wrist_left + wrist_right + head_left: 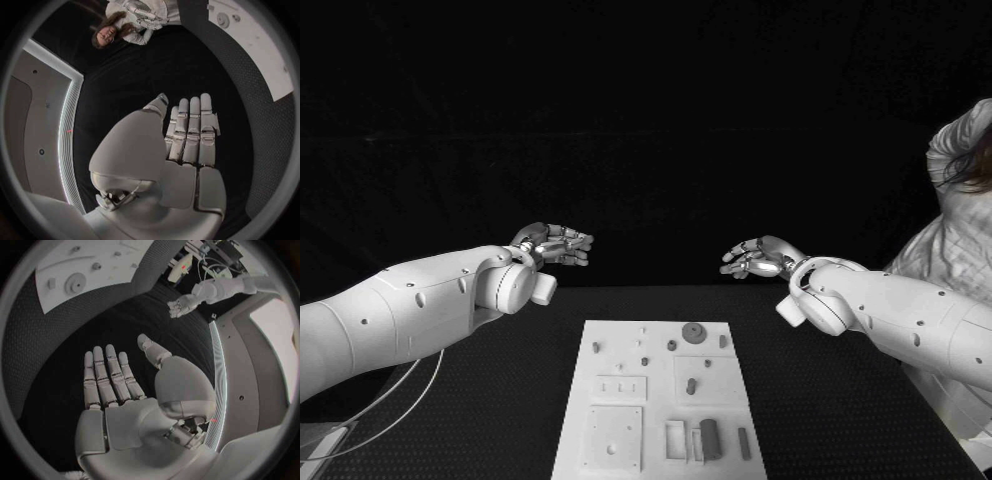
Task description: Assemble the parts on the task board
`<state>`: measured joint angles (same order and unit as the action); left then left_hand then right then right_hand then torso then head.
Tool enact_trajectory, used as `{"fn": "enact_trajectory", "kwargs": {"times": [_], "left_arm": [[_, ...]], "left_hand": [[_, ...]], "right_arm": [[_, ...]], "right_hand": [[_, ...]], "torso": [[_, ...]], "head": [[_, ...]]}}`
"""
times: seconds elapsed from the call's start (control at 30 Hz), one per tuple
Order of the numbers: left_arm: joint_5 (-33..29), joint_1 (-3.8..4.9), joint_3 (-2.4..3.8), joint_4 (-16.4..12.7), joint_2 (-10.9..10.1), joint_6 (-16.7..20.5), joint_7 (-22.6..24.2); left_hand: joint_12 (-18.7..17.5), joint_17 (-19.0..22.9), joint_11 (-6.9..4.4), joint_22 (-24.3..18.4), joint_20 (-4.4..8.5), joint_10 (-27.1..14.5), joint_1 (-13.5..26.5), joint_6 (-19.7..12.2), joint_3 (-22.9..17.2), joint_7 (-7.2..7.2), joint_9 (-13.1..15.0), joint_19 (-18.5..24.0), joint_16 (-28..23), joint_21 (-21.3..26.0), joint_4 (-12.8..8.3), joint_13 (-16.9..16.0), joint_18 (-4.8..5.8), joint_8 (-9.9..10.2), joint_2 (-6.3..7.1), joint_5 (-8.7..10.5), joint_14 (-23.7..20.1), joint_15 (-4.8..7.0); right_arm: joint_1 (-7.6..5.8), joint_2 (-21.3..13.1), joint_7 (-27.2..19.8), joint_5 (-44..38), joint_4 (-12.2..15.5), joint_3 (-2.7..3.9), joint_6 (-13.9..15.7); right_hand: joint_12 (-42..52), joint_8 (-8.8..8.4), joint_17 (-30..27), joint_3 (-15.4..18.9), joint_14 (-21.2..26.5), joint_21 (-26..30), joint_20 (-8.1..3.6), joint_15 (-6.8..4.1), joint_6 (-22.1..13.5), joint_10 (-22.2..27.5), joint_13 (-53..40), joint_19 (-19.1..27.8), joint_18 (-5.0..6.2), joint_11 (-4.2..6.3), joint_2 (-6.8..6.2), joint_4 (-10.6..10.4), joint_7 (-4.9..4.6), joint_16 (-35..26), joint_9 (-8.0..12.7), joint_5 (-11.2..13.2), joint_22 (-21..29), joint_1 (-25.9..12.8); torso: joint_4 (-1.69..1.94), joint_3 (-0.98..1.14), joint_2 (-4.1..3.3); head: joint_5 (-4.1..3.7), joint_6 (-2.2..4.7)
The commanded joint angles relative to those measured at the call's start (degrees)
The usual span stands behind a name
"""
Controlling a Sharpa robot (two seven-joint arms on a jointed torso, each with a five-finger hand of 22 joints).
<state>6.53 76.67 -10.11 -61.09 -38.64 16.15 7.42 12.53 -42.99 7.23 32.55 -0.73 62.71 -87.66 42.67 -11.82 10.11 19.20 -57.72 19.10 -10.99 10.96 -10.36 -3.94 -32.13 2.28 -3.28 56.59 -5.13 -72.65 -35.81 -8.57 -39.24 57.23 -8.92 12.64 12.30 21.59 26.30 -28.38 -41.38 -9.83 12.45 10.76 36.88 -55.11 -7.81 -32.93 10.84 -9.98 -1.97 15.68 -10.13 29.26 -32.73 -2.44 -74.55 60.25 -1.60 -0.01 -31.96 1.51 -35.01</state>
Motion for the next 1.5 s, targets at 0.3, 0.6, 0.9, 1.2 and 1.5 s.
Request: {"fn": "enact_trajectory", "kwargs": {"times": [0.3,0.6,0.9,1.2,1.5], "left_arm": [[3.7,0.12,0.24,-4.4,-2.6,-3.7,1.7],[3.2,0.19,0.39,-12.4,-7.0,-3.0,1.9],[2.8,0.85,0.43,-17.6,-9.0,-2.1,1.8],[3.4,0.84,0.62,-19.1,-9.0,-2.3,2.3],[6.7,0.84,1.01,-19.8,-9.3,-2.5,3.1]], "left_hand": [[-1.1,-2.4,-0.6,0.3,1.56,2.1,0.3,2.1,1.9,-0.24,0.9,-3.2,0.9,-0.5,2.3,-1.6,0.05,1.1,2.01,0.14,2.6,0.74],[-3.0,-4.8,-0.33,1.2,2.68,2.1,-0.2,2.1,5.8,-0.13,1.6,-4.8,1.1,-1.1,5.5,-2.6,0.45,2.6,2.39,0.16,4.1,1.48],[-4.1,-5.2,-0.05,1.3,2.45,1.8,0.0,1.9,7.1,0.07,2.0,-4.1,0.0,-0.4,5.7,-3.0,0.75,3.5,2.42,0.17,3.3,1.08],[-4.8,-5.4,0.16,1.3,2.33,1.5,0.4,1.5,7.5,0.36,2.1,-3.9,-0.5,-0.1,5.7,-3.2,0.76,4.1,2.5,0.17,3.1,0.94],[-6.6,-4.5,0.85,0.5,0.95,0.4,0.3,0.8,8.0,0.39,2.5,-1.0,-3.5,2.1,5.7,-3.2,0.98,5.2,2.4,0.16,0.4,-0.55]], "right_arm": [[-0.03,-0.2,0.0,-26.6,2.0,0.05,0.1],[-0.03,1.1,1.2,-33.7,2.9,0.07,-2.3],[0.01,2.8,4.8,-41.1,4.5,0.08,-0.5],[1.35,4.3,6.6,-45.1,4.4,0.08,0.2],[1.91,5.2,7.0,-46.5,4.6,0.08,0.9]], "right_hand": [[10.0,2.03,6.9,0.7,-22.8,-8.1,-4.73,-10.61,8.7,-19.5,-8.4,-24.1,4.16,7.61,-1.41,1.3,1.35,11.7,-1.4,-0.4,-0.4,7.1],[26.0,-0.44,18.0,5.7,-30.0,-17.0,-10.38,-16.45,8.9,-24.4,-21.9,-35.9,4.14,9.71,-2.76,1.1,3.12,27.5,-0.4,-0.5,-2.0,6.8],[40.3,-3.43,26.1,6.1,-27.4,-24.6,-11.73,-16.33,9.7,-16.2,-38.0,-35.6,4.16,9.4,-1.99,1.1,2.89,36.5,0.6,-0.3,-2.0,6.6],[42.6,-4.58,27.8,5.8,-28.0,-28.1,-12.44,-16.23,9.9,-16.0,-41.0,-35.7,4.16,9.25,-2.53,1.0,2.72,38.7,1.0,-0.3,-2.0,5.6],[41.0,-5.06,27.4,4.7,-26.1,-28.4,-12.06,-16.04,10.5,-14.0,-41.2,-33.3,4.01,9.07,-2.87,1.0,2.59,37.4,1.1,-0.3,-1.6,5.1]], "torso": [[0.8,0.11,-1.84],[1.66,0.25,-3.25],[2.32,-0.01,-4.91],[2.58,-0.27,-5.73],[2.58,-0.37,-6.9]], "head": [[-0.31,0.94],[-0.8,0.9],[-1.79,0.94],[-1.72,0.38],[-1.49,-0.79]]}}
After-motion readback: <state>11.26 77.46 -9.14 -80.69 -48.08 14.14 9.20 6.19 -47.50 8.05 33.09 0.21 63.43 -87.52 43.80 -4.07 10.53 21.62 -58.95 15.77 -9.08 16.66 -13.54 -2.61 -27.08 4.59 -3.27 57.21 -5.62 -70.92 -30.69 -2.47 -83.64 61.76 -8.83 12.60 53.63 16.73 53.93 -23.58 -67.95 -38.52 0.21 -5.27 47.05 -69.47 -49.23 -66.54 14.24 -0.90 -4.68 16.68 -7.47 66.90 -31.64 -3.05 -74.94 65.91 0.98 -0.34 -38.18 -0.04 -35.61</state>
